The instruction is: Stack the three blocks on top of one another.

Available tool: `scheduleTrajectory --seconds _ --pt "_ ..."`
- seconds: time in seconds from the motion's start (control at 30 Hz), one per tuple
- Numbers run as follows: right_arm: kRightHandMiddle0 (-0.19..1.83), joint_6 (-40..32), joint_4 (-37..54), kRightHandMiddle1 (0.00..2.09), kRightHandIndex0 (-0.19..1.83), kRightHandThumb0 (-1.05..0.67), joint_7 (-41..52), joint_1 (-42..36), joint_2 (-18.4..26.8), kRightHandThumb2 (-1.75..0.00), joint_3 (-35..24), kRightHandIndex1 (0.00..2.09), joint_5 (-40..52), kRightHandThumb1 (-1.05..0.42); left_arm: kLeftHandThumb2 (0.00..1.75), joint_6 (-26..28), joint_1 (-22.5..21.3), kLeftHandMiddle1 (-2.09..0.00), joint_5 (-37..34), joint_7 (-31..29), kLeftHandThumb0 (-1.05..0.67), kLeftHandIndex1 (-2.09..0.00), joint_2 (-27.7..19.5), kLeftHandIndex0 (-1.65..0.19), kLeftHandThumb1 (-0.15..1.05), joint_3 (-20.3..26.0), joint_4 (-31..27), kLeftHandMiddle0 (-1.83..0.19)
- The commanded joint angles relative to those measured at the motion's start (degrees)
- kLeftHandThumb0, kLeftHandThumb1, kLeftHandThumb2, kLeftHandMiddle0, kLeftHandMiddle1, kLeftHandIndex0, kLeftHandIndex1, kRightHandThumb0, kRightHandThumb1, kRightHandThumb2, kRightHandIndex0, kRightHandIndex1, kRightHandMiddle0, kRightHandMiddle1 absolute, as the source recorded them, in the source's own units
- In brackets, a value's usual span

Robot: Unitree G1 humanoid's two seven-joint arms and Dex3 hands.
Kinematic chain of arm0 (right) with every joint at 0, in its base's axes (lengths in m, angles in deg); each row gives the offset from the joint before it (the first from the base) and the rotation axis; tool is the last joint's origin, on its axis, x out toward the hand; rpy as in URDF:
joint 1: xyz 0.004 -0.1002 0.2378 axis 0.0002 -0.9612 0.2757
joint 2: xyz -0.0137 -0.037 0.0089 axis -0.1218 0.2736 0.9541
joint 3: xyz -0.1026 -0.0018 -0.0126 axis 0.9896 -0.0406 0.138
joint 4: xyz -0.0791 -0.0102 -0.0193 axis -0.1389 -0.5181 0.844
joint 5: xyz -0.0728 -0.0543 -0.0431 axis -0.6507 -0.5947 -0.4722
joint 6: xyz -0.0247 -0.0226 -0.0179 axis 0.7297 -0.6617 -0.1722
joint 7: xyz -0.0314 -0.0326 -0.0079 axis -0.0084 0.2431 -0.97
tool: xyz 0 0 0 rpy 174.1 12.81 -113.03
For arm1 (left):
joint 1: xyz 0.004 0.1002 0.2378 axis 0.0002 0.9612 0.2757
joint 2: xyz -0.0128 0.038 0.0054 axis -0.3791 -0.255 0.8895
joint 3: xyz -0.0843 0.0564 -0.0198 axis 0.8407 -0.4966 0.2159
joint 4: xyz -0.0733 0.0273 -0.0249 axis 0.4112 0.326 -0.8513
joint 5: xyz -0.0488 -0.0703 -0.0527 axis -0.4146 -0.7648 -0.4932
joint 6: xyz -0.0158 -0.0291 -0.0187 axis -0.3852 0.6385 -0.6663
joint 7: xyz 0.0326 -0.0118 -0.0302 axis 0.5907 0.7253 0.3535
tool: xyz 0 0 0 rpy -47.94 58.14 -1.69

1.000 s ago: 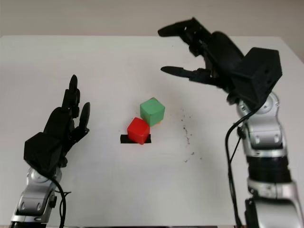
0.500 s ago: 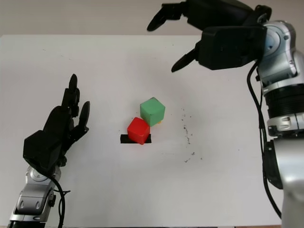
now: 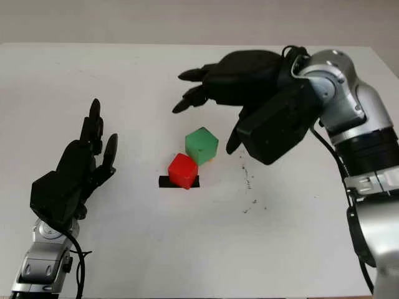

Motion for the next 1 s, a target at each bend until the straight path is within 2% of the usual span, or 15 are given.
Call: scheduleTrajectory --seconds 0.0,0.13,0.3,0.6,0.97 --pt "0.25 -1.16 2.72 0.11 -0.01 -0.79 1.38 -1.03 1.29 -0.06 -0.74 0.03 1.16 -0.82 0.65 -0.5 0.64 -0.06 -0.23 -0.1 -0.77 -0.06 0.0 0.16 1.05 0.17 -0.94 0.12" --pt "0.24 -3.0 6.39 0.09 -0.03 -0.8 1.6 -4.38 1.3 -0.06 -1.77 0.03 2.97 -0.82 0.65 -0.89 0.43 -0.05 -0.49 -0.39 -0.76 -0.05 -0.13 0.17 1.05 0.04 -0.64 0.13" --pt "0.31 2.98 5.85 0.11 0.03 -0.74 -8.16 -8.33 0.54 -0.07 -1.8 0.06 -2.75 -0.86 0.66 -1.5 0.42 -0.05 0.01 -0.2 -0.77 -0.05 -0.08 0.17 1.05 -0.3 -0.24 0.13" --pt "0.47 11.27 -3.32 0.19 0.19 -0.64 -26.69 -10.12 -1.61 -0.05 -1.3 0.12 -10.82 -0.85 0.67 -1.01 0.57 -0.05 0.25 -0.44 -0.79 -0.05 -0.16 0.18 1.05 -0.51 -0.5 0.14" --pt "0.52 15.4 -11.2 0.3 0.26 -0.6 -37.94 -7.51 -2.75 -0.06 0.94 0.11 -18.51 -0.86 0.66 -1.18 1.11 -0.06 0.74 0.16 -0.77 -0.05 0.23 0.17 1.05 -0.52 -0.8 0.13"
